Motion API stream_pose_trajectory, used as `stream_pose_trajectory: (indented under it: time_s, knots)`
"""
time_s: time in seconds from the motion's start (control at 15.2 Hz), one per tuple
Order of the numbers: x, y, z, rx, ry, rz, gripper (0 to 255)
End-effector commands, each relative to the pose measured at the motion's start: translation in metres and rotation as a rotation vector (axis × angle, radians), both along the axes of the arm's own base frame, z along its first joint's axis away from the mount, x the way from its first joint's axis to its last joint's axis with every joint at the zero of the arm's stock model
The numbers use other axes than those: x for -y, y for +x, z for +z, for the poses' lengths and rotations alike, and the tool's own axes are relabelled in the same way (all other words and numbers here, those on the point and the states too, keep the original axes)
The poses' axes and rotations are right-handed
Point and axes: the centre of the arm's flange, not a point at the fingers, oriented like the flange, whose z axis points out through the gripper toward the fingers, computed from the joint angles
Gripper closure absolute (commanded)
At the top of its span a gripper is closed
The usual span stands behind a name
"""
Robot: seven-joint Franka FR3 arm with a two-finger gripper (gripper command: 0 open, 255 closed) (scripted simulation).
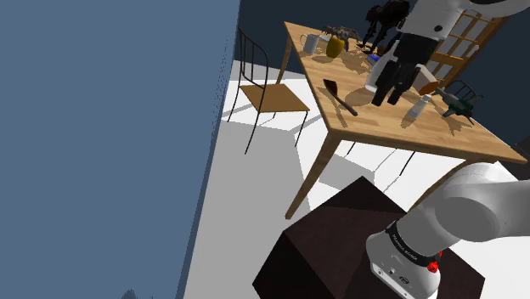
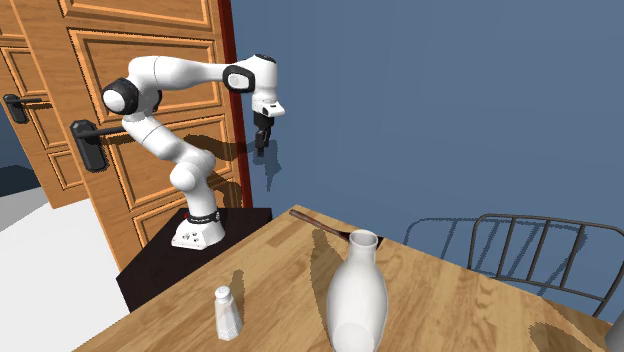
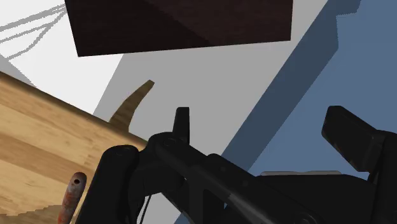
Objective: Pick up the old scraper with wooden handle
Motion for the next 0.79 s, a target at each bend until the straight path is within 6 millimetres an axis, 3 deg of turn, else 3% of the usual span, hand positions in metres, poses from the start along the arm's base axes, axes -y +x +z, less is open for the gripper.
stream_pose_trajectory:
  time_s: [0.0,0.73]
  knots:
    - [0.000,0.000,0.000,0.000,0.000,0.000,0]
    - [0.080,0.111,-0.049,-0.035,-0.046,-0.162,0]
